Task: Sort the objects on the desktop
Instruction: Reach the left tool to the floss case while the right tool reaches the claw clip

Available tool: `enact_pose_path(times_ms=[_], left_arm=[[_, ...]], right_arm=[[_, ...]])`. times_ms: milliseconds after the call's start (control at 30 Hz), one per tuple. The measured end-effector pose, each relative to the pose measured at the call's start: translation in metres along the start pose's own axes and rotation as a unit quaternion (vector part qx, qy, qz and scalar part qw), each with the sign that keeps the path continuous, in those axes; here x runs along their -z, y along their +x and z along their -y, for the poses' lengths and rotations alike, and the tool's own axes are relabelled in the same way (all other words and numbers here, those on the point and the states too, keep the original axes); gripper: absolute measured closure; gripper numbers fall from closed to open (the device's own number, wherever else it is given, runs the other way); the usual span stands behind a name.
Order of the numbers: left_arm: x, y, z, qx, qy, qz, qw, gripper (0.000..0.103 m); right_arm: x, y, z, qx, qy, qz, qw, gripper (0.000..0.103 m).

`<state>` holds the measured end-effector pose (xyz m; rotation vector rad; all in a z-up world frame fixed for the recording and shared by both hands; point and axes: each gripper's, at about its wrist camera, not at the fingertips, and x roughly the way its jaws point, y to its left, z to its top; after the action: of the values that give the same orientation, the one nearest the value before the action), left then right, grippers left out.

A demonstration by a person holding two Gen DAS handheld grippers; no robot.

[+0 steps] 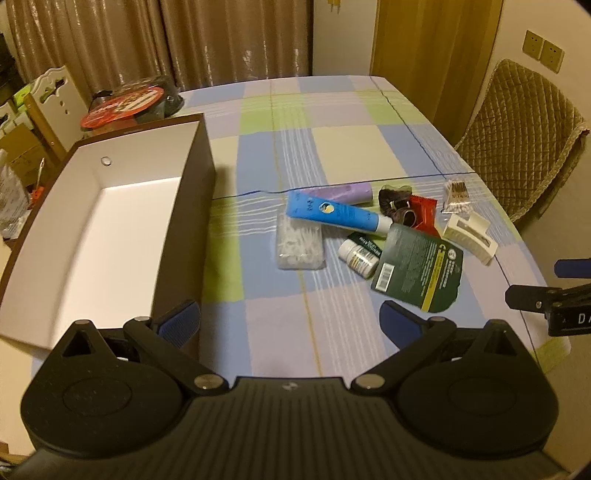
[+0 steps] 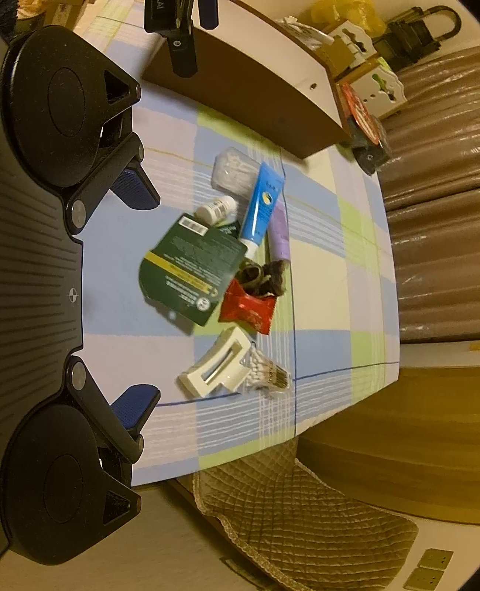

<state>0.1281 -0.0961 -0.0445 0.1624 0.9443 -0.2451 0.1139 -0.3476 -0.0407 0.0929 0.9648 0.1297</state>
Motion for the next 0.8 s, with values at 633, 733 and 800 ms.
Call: enact_pose_path(times_ms=[633,733,800], left_arm=[[-0.038,0.081,0.018,0.005,0.039,-0.031,0.9988,0.004],[-0.042,0.093,0.018,0.002,0.04,-0.034,0.9986,0.007],[-0.045,0.101,0.018,0.001,0.043,-0.035,0.9984,0.008]], right_arm=[[-0.031,0.063,0.064,-0.016,-0.004,0.002,1.0,0.001],[-0.034,0.074,0.069,-0.025,-0.011,0.001,1.0,0.011],[-0.037,0.084,0.073,-0.028,-0.01,-0.007,1.0,0.022]])
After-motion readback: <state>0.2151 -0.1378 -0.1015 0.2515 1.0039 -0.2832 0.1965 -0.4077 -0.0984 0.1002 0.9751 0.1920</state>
